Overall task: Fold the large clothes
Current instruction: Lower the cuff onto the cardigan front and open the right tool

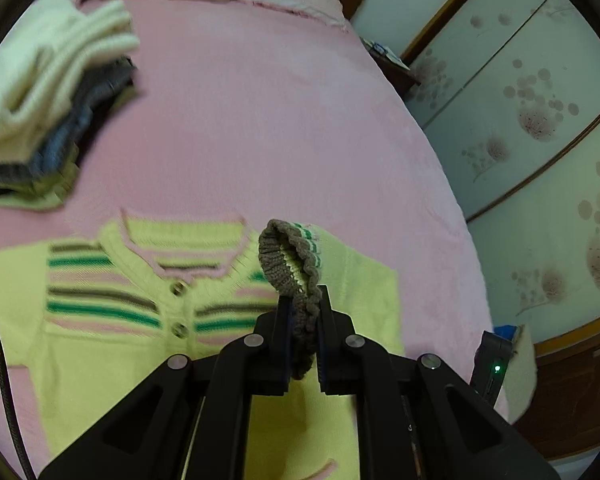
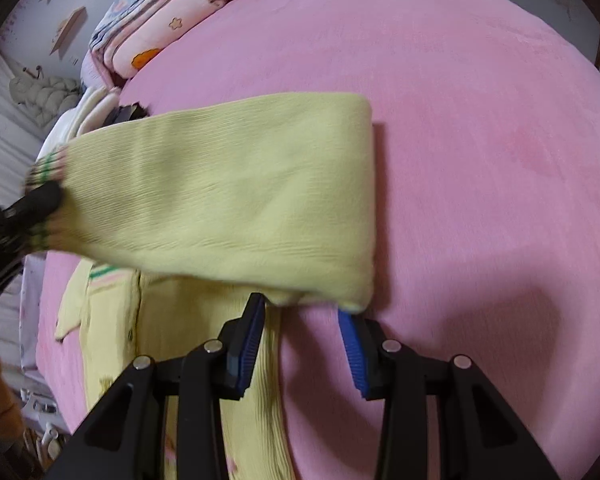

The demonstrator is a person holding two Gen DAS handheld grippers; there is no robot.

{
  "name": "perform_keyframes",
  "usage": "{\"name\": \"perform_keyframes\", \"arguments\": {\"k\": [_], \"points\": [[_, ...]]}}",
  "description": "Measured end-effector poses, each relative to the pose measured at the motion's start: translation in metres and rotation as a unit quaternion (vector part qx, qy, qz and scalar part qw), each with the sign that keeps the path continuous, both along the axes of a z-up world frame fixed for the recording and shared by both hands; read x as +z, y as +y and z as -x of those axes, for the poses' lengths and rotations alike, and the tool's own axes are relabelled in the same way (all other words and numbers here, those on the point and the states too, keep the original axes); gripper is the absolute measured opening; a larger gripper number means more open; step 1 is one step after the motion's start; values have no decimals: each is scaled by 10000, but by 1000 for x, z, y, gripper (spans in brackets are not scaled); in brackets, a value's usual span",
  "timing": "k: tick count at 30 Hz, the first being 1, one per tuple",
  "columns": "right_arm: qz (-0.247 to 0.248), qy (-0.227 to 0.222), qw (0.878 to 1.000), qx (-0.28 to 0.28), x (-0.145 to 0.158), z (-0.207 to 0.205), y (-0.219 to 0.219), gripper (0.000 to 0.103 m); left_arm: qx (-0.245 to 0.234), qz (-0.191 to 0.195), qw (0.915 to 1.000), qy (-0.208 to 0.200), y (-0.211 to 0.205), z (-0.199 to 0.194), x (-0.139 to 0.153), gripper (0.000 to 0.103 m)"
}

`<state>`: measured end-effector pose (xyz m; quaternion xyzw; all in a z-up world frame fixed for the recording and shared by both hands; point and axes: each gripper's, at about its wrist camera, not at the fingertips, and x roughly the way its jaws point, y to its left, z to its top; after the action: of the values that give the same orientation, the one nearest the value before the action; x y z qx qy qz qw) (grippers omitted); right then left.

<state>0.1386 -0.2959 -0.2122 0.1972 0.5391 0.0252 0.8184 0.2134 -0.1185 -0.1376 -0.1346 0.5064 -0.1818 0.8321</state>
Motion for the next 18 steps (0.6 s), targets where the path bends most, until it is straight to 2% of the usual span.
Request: {"name": "perform_keyframes", "arguments": {"k": [1,2,5,8,12,18], "points": [[78,-66,9999,50,2,-3,4,29,29,-44,10000,-66,7,0,4,7],[190,-142,9996,158,4,-5,9,16,83,-104,9998,-148,14,-1,8,8],[787,-340,9953,442,14,-9,29,15,326,-276,9986,-303,39,-3,15,7],[1318,-399,9883,661,17,-8,43,15,597,-398,9972,-204,61,-6,7,8],[1760,-354,9802,838,14,-5,54,15,894,-650,9938,110,91,-4,-27,8],[2364,-369,9641,1153,13,-1,72,15,1031,-1071,9877,478,105,2,-76,8]]}}
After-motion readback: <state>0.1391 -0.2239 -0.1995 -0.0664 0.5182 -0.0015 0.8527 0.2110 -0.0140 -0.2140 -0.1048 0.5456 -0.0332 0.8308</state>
